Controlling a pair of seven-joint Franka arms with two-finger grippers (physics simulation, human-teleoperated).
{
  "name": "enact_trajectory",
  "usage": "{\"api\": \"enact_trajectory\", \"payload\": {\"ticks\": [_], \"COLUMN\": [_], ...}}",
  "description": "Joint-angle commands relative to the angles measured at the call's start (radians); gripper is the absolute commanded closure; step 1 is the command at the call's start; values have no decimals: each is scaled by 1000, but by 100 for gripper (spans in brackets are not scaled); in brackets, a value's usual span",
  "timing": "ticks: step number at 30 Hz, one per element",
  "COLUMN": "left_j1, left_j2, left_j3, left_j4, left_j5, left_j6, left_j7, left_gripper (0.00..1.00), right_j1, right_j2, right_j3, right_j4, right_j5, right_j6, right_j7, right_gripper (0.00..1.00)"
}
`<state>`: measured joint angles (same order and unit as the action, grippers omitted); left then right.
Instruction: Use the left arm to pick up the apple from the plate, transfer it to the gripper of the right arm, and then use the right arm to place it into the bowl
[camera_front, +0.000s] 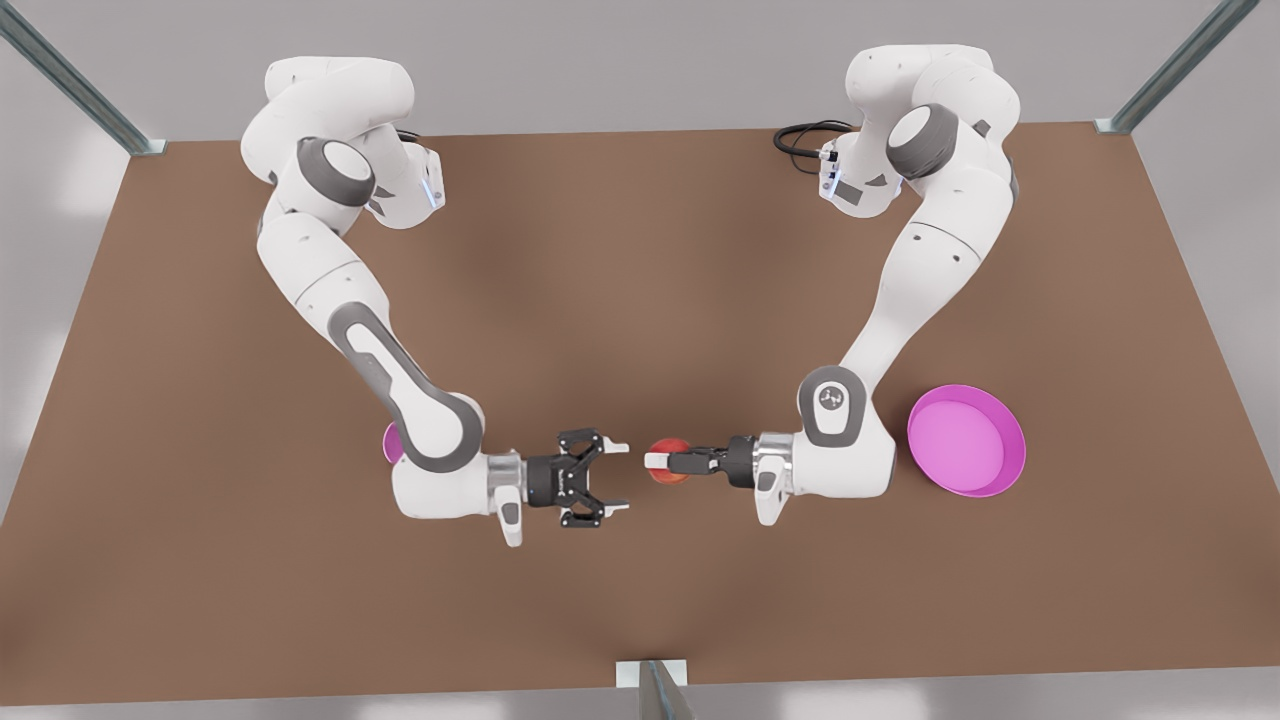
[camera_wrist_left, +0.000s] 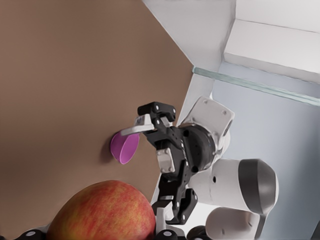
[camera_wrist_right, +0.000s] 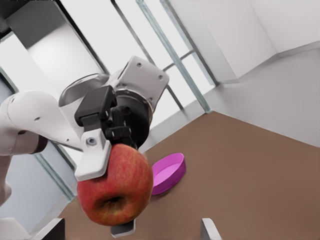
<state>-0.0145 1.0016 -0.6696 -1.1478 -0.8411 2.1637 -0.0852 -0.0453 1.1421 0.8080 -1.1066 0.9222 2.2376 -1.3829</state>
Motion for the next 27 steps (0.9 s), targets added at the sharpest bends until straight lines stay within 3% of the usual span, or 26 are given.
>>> {"api": "enact_trajectory", "payload": {"ticks": [1,9,27], "left_j1": [-1,-1,-12], "left_j2": [-1,-5,-5], "left_j3": [-1,-5,-5], "left_j4": [0,0,0], "left_j5": [-4,-4,-16], "left_j6": [7,7,22], "left_j7": [38,32,32], "left_gripper": [21,21,21], "right_j1": [1,-4,12], "right_j2": [10,19,57], "right_j3": [19,72,106], "right_j4": [7,-13,-21], "right_j5": [1,6,7], "right_j6": [69,57,65], "right_j7": [-375,-390,-403], "right_gripper": [0,0,0]}}
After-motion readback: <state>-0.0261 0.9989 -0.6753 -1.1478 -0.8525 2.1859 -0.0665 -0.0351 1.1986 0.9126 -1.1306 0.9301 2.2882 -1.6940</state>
